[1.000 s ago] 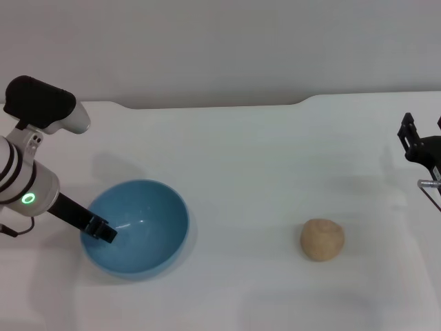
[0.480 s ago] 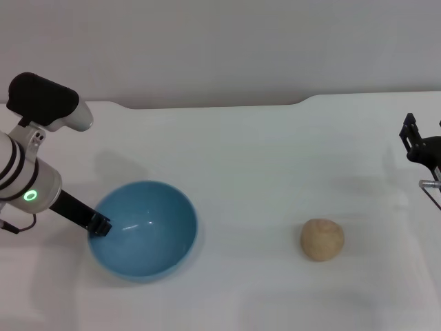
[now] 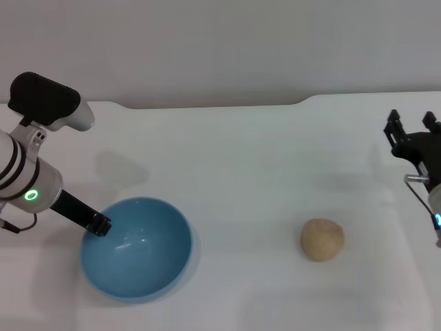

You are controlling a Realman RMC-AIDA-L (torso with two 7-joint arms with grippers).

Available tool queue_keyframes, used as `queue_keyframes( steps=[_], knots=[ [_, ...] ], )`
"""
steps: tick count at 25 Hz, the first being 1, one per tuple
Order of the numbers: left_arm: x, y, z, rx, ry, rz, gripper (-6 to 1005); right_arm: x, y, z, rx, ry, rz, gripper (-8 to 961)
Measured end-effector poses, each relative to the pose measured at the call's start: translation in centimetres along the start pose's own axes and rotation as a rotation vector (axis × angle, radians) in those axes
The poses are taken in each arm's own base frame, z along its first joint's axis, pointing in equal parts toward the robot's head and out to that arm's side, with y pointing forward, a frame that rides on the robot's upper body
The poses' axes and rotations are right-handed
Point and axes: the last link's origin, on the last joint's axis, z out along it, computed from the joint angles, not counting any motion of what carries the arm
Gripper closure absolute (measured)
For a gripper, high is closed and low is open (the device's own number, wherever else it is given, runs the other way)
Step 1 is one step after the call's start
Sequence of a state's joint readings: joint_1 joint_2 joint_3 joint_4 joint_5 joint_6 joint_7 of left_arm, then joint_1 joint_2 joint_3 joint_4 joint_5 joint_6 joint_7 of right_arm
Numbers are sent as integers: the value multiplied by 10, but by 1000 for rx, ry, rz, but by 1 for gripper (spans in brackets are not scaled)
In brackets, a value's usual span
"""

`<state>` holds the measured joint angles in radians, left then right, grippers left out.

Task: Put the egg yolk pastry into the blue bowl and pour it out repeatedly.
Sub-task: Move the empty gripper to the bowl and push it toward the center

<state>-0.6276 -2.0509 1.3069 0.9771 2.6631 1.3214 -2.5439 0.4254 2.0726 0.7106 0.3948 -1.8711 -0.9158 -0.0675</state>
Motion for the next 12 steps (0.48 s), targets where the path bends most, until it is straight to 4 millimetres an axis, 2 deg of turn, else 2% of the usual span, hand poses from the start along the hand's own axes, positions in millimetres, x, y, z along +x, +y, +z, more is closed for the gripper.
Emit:
queue_keyframes(
  steps=[7,8,12],
  knots=[
    [0,0,0,-3,1,-13,945,-7,27,16,-74,80,80,350],
    [0,0,0,-3,1,-13,952,-11,33,23,-97,124,103,350],
    [-1,-1,-1,-3,0,-16,981,-20,39,35,-128,228,158,350]
  ],
)
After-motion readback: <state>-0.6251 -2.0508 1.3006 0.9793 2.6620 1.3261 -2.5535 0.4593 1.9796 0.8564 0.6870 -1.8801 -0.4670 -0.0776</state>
